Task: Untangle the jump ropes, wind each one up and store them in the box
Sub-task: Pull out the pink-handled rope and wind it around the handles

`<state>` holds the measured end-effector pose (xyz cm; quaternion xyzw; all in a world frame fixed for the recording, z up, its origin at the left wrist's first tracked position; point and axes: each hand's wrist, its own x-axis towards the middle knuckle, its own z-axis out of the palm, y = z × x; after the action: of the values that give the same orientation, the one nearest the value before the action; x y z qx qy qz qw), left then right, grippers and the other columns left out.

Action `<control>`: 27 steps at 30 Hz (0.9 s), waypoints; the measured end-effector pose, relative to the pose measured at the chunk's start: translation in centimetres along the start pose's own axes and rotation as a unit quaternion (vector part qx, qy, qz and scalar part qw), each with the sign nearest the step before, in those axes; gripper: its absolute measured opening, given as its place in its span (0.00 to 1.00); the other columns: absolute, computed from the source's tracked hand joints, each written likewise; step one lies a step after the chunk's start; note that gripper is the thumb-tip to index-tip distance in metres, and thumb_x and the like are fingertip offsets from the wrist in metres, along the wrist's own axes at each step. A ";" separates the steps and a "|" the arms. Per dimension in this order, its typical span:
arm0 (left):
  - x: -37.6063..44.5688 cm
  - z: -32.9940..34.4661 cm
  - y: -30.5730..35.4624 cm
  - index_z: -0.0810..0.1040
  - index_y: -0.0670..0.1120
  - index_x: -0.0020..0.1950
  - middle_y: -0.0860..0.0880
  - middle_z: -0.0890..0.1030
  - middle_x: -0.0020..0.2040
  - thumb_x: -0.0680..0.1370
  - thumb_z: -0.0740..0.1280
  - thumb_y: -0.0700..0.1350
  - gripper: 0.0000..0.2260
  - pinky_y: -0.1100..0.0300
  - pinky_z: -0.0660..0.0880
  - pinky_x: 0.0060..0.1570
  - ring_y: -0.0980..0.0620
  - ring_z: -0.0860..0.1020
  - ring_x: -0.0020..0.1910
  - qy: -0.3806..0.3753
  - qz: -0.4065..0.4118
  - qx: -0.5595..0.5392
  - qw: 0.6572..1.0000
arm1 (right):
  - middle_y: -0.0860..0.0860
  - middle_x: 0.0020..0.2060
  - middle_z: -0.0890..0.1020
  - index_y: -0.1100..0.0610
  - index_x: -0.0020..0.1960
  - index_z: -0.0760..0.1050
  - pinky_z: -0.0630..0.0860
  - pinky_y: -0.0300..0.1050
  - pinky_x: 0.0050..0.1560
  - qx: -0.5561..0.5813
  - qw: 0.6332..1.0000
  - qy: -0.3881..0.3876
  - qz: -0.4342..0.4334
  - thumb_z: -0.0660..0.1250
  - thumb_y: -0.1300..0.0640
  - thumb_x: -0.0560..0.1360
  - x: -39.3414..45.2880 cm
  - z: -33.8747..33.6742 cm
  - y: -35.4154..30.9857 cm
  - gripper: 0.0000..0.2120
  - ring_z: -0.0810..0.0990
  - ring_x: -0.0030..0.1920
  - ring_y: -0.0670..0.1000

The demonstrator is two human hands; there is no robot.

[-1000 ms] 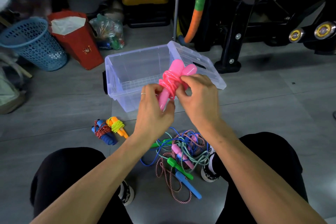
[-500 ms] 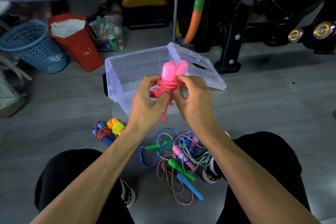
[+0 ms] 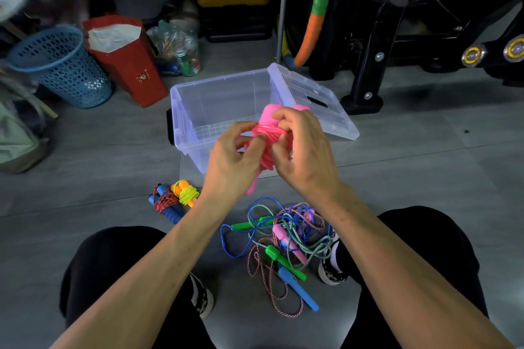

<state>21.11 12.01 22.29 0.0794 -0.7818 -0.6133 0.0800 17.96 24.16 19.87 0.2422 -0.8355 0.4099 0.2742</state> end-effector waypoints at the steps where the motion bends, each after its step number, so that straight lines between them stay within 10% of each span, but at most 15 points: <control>1: 0.0 0.1 0.1 0.78 0.41 0.54 0.50 0.81 0.32 0.79 0.63 0.36 0.07 0.73 0.70 0.30 0.60 0.79 0.26 -0.004 -0.010 -0.015 1.000 | 0.50 0.43 0.76 0.56 0.58 0.70 0.69 0.35 0.47 0.024 0.999 -0.003 0.024 0.63 0.69 0.69 0.0 -0.1 0.0 0.20 0.74 0.46 0.53; 5: 0.3 -0.3 -0.3 0.77 0.42 0.57 0.48 0.83 0.36 0.78 0.65 0.38 0.08 0.66 0.75 0.31 0.54 0.82 0.30 -0.025 -0.054 -0.052 0.997 | 0.51 0.43 0.77 0.59 0.58 0.72 0.70 0.31 0.46 0.110 0.988 -0.028 0.106 0.62 0.71 0.71 -0.1 -0.2 0.4 0.18 0.76 0.44 0.49; 9: 1.0 -1.1 -1.9 0.78 0.54 0.58 0.51 0.78 0.55 0.73 0.66 0.40 0.15 0.62 0.75 0.54 0.67 0.74 0.53 -0.001 0.103 0.145 0.984 | 0.45 0.47 0.77 0.54 0.60 0.70 0.71 0.32 0.49 0.119 0.986 -0.082 0.087 0.60 0.73 0.72 0.0 -0.3 0.7 0.21 0.76 0.46 0.46; 12: 1.1 -1.1 -2.0 0.81 0.52 0.56 0.51 0.74 0.56 0.71 0.65 0.41 0.16 0.66 0.75 0.52 0.64 0.74 0.55 -0.025 0.151 0.148 0.977 | 0.33 0.50 0.74 0.52 0.59 0.69 0.72 0.34 0.53 0.102 0.988 -0.079 0.085 0.60 0.72 0.73 -0.2 -0.4 0.4 0.20 0.77 0.50 0.44; 15: 1.4 -1.3 -1.9 0.82 0.51 0.53 0.53 0.71 0.53 0.72 0.69 0.45 0.10 0.64 0.78 0.46 0.56 0.76 0.57 -0.025 0.142 0.121 0.982 | 0.47 0.52 0.77 0.61 0.61 0.72 0.74 0.51 0.55 0.062 0.991 -0.093 0.071 0.59 0.61 0.75 0.0 -0.8 -0.2 0.15 0.77 0.55 0.55; 19: 1.7 -1.4 -1.8 0.80 0.51 0.47 0.55 0.69 0.51 0.72 0.69 0.39 0.08 0.71 0.73 0.46 0.52 0.75 0.57 -0.018 0.139 0.137 0.981 | 0.57 0.55 0.79 0.66 0.60 0.74 0.69 0.47 0.52 0.035 0.991 -0.122 0.044 0.55 0.47 0.71 0.0 -0.7 -1.2 0.28 0.73 0.54 0.56; 27: 1.6 -0.4 -2.5 0.77 0.38 0.50 0.40 0.73 0.56 0.72 0.53 0.49 0.19 0.47 0.73 0.47 0.41 0.69 0.55 -0.035 0.239 0.434 0.868 | 0.54 0.46 0.81 0.64 0.57 0.74 0.70 0.49 0.48 0.027 0.987 -0.148 0.062 0.54 0.50 0.67 -0.5 -0.2 -0.2 0.26 0.71 0.51 0.54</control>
<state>19.74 10.70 20.04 -0.1049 -0.9665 -0.1763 0.1545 18.54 24.34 19.75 0.2556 -0.8689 0.4080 0.1147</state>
